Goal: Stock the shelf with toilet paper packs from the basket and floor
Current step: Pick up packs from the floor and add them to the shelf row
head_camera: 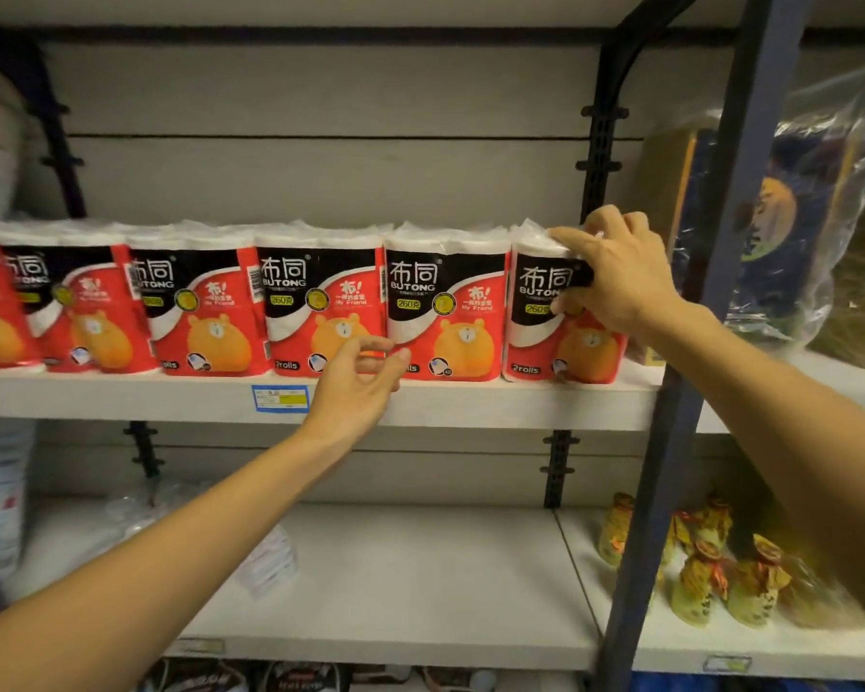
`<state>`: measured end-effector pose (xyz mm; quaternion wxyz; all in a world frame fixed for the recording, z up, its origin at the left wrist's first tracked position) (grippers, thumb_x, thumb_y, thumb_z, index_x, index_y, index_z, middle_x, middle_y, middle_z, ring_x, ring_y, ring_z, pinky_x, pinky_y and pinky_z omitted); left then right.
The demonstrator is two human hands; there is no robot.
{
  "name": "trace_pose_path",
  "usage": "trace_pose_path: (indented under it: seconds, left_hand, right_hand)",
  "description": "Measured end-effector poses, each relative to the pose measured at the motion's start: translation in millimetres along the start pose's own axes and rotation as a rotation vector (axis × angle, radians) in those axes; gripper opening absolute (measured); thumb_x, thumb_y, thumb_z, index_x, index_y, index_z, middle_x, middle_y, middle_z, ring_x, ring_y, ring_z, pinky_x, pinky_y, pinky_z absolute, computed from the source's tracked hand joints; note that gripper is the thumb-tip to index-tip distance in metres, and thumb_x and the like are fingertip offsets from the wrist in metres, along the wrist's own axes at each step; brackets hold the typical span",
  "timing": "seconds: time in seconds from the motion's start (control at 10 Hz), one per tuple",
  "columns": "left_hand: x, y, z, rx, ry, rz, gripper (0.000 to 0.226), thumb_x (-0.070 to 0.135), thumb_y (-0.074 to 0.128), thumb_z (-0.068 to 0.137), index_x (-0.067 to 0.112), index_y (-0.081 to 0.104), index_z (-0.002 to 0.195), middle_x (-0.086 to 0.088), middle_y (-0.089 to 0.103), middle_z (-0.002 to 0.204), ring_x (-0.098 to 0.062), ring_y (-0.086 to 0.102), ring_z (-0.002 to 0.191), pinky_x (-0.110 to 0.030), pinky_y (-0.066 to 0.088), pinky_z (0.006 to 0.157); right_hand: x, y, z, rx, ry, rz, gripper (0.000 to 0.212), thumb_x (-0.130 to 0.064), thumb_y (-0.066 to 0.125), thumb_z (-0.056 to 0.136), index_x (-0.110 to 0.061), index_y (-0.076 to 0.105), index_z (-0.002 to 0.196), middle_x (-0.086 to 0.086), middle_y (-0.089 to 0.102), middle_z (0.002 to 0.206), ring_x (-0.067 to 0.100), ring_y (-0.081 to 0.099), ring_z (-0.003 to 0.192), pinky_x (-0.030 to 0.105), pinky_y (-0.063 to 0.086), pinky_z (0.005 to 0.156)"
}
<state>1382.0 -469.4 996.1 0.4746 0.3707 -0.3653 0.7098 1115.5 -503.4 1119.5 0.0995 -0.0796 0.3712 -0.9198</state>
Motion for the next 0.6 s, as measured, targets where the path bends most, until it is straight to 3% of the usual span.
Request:
trace_pose_path:
  seconds: [0.1, 0.2, 0.3, 0.4, 0.5, 0.6]
  left_hand:
    - [-7.7, -14.3, -5.2, 0.012, -0.013, 0.007, 0.025, 0.032, 0.063, 0.091, 0.016, 0.057, 0.109, -0.006, 0.066, 0.095, -0.019, 0.068, 0.084, -0.026, 0.051, 0.069]
    - [-17.9, -32.0, -11.7, 0.028, -0.030, 0.008, 0.018, 0.029, 0.063, 0.091, 0.018, 0.057, 0.104, -0.005, 0.066, 0.090, -0.018, 0.068, 0.080, -0.029, 0.053, 0.072]
    - [-32.6, -52.5, -17.2, 0.037, -0.041, 0.025, 0.013, 0.027, 0.063, 0.091, 0.020, 0.058, 0.101, -0.004, 0.066, 0.087, -0.018, 0.067, 0.079, -0.027, 0.052, 0.069]
    - [-45.8, -73.7, -22.3, 0.033, -0.065, 0.062, 0.014, 0.027, 0.062, 0.092, 0.018, 0.058, 0.102, -0.007, 0.066, 0.087, -0.020, 0.066, 0.081, -0.029, 0.051, 0.071]
    - [-52.4, -95.8, -21.8, 0.031, -0.069, 0.059, 0.009, 0.028, 0.062, 0.092, 0.021, 0.059, 0.098, -0.006, 0.066, 0.090, -0.024, 0.066, 0.084, -0.030, 0.052, 0.072]
    - [-51.3, -119.5, -20.0, 0.025, -0.047, 0.061, 0.005, 0.027, 0.062, 0.092, 0.024, 0.059, 0.095, -0.006, 0.066, 0.091, -0.026, 0.066, 0.086, -0.035, 0.052, 0.071]
  right_hand:
    - [7.2, 5.5, 1.8, 0.014, 0.038, 0.045, 0.066, -0.040, 0.072, 0.082, -0.034, 0.045, 0.141, 0.010, 0.047, 0.133, 0.036, 0.034, 0.125, 0.054, 0.021, 0.112]
    - [3.3, 13.3, -4.6, 0.080, 0.079, 0.049, 0.060, -0.035, 0.069, 0.086, -0.031, 0.045, 0.141, 0.007, 0.049, 0.140, 0.037, 0.030, 0.130, 0.054, 0.019, 0.111]
    - [-1.4, 15.0, -8.3, 0.119, 0.080, 0.003, 0.063, -0.035, 0.070, 0.085, -0.029, 0.042, 0.142, 0.006, 0.046, 0.146, 0.038, 0.028, 0.129, 0.052, 0.024, 0.102]
    - [-9.5, 14.9, -9.6, 0.088, 0.133, -0.054, 0.079, -0.033, 0.072, 0.083, -0.028, 0.028, 0.148, 0.016, 0.028, 0.154, 0.043, 0.024, 0.131, 0.052, 0.028, 0.099]
    - [-27.0, 7.2, -27.7, 0.171, 0.191, -0.032, 0.090, -0.026, 0.078, 0.078, -0.026, 0.023, 0.148, 0.025, 0.020, 0.152, 0.048, 0.022, 0.133, 0.058, 0.030, 0.101]
    - [-52.8, 5.5, -50.0, 0.221, 0.200, -0.063, 0.082, -0.027, 0.078, 0.076, -0.019, 0.031, 0.143, 0.026, 0.030, 0.144, 0.050, 0.030, 0.127, 0.058, 0.035, 0.096]
Point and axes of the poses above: each hand's wrist, its own z-axis towards the middle knuckle, its own y-axis out of the palm, x = y × z, the point moved 8 cm from there along z, towards the middle knuckle
